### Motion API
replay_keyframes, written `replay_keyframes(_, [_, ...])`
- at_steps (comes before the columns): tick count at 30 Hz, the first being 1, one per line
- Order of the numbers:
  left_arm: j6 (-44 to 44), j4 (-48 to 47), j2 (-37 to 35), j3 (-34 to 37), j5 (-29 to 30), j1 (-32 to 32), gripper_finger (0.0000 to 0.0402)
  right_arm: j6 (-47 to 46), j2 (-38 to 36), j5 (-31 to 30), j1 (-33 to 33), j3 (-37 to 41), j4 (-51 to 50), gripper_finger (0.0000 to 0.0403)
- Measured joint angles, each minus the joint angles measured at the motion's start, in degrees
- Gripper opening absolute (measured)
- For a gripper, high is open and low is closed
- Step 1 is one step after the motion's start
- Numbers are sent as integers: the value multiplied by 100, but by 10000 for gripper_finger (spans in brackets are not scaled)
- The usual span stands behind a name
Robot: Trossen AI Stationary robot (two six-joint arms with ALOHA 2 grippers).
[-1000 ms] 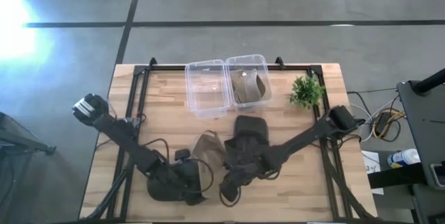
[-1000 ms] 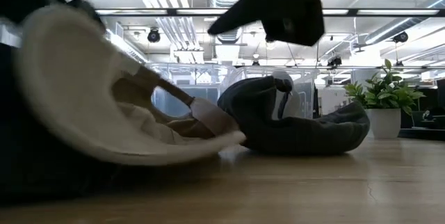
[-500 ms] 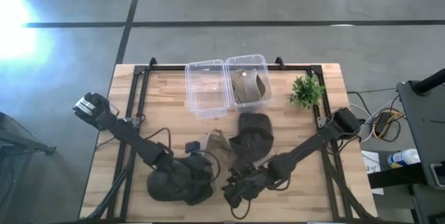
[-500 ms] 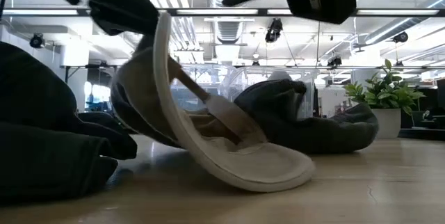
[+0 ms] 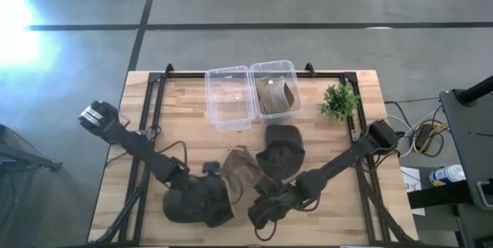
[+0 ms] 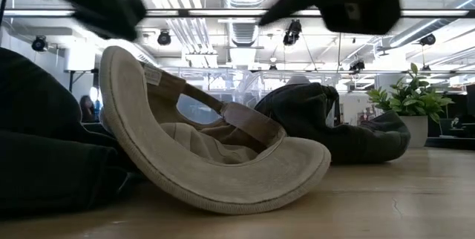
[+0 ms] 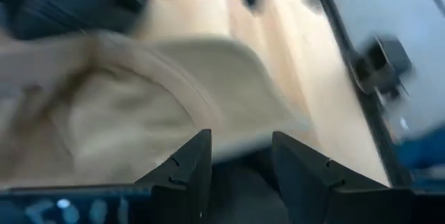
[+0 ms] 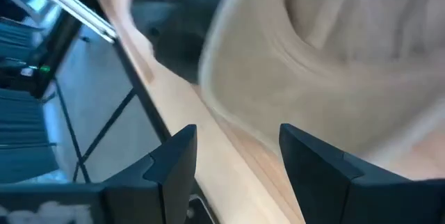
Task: Pick & Place hat
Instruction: Put the brown cap into the right transparent bin
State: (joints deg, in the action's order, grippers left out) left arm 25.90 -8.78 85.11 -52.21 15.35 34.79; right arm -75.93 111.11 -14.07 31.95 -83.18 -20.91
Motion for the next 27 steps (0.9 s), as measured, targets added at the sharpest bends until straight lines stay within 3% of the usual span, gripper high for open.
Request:
replay_keyframes(5, [147,-357,-22,2,7,637,145,-629,131,91,43,2,-602,201])
replay_keyframes(9, [146,-220,321,6,27,799,145,-972,522,222,-81,8,-544,201])
replay_keyframes(16, [83,-110,818,4,921,277,145,-1273,870,256,-212,9,-397,201])
replay_keyframes(22, [-336,440,917,4,799,-269,145,-920,814,385,-212,9,-75,201])
replay_keyframes(27, [-515,599,876,4,713,-452,145,-992,350,310,-177,9,-282,201])
